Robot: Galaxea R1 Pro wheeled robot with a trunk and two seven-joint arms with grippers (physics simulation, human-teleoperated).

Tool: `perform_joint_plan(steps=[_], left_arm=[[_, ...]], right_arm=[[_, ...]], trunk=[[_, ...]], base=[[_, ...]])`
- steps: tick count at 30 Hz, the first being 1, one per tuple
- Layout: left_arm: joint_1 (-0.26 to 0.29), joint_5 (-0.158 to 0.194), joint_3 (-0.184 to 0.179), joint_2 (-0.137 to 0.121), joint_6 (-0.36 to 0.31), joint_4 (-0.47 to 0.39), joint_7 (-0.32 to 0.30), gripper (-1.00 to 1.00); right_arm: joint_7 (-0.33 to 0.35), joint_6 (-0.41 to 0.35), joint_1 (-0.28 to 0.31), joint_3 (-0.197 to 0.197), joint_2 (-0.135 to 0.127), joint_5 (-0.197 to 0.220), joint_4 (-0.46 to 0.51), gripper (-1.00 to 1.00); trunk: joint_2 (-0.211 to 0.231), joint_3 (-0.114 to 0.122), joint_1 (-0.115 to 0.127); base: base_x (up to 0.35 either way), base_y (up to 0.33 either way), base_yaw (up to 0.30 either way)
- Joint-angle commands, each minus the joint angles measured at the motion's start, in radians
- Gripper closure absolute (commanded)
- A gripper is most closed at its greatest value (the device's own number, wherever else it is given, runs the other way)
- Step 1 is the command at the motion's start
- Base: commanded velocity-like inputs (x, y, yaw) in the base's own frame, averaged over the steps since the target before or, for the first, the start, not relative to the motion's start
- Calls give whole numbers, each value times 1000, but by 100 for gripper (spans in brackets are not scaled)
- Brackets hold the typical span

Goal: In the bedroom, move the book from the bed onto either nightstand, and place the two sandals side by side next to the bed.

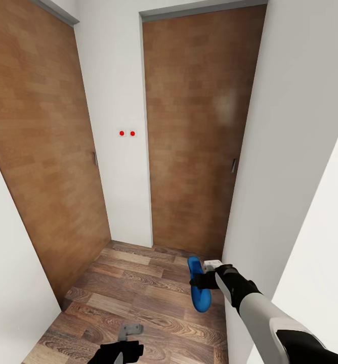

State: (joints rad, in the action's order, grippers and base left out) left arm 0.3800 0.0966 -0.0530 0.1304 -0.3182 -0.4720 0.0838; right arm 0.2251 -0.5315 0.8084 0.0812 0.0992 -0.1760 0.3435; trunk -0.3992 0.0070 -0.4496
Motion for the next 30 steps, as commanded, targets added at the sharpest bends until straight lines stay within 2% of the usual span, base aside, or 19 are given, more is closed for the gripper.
perform_joint_plan(steps=[1,11,18,30], left_arm=[[0,10,-6,-1,-4,-2,8,-100],[0,9,-5,-1,-3,-1,7,-100],[0,9,-5,-1,-2,-2,7,-100],[0,9,-5,-2,-2,-2,7,-100]], right_arm=[[6,-5,0,8,1,-10,2,100],[13,-5,0,3,4,-8,2,100],[83,-5,0,4,11,-9,-1,100],[101,-5,0,3,14,-10,-1,100]], trunk=[[-1,0,0],[-1,0,0],[-1,0,0],[-1,0,0]], base=[[0,0,0],[0,0,0],[0,0,-4],[0,0,-64]])
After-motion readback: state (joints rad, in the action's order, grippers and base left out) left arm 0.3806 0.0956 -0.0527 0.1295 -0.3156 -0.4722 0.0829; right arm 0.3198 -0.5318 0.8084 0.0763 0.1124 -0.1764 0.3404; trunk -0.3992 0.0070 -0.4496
